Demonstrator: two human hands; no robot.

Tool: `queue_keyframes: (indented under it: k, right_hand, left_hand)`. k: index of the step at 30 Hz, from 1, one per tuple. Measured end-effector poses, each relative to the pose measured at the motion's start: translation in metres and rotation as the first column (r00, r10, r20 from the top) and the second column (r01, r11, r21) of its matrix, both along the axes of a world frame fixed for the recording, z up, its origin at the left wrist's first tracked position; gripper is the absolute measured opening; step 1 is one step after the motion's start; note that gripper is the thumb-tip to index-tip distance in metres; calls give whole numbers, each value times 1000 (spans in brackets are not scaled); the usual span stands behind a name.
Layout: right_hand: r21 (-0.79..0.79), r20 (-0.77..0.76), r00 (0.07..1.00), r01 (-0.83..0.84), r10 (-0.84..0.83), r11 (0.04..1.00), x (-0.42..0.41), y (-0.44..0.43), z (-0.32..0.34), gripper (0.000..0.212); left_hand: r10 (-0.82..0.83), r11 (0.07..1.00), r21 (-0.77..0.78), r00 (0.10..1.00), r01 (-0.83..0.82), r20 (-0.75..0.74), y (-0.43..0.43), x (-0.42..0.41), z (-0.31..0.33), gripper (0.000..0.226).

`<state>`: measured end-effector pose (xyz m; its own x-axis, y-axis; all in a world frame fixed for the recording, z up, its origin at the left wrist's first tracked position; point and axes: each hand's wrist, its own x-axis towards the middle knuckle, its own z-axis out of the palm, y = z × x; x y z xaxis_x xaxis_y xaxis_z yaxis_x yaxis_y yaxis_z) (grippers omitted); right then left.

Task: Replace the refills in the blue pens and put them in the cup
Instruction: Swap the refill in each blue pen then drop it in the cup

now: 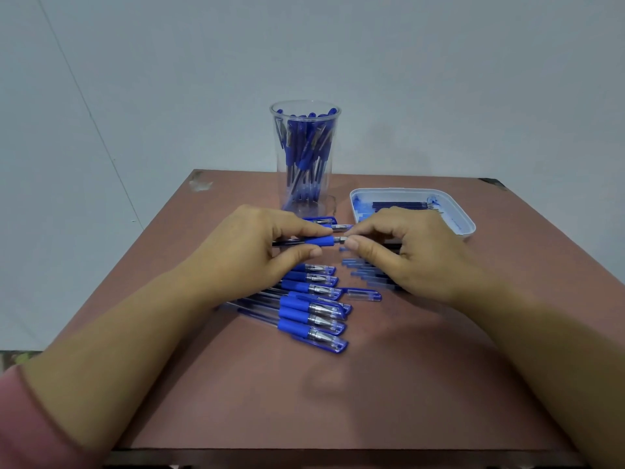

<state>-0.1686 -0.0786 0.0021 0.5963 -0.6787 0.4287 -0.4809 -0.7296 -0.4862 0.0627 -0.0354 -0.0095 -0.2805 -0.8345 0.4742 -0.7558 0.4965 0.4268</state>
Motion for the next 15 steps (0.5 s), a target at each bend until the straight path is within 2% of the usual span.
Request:
queue_keyframes:
  k: [4,8,11,15]
  right_hand:
    - [-3,56,998,-17,17,1000,5,0,-2,7]
    - [39,123,992,-34,29,999,6,4,1,21]
    - [107,142,989,-45,30,993,6,6,1,20]
    - [80,109,994,-25,16,996,6,3,0,6]
  left_hand:
    - [-17,999,-34,999,16,-31,2,-1,1,26]
    - [-28,999,-34,998,26,-58,2,0,1,25]
    - [-26,999,-43,999,25,-28,1,0,0,24]
    - [-27,998,-51,1000,27,-5,-1,2,-1,28]
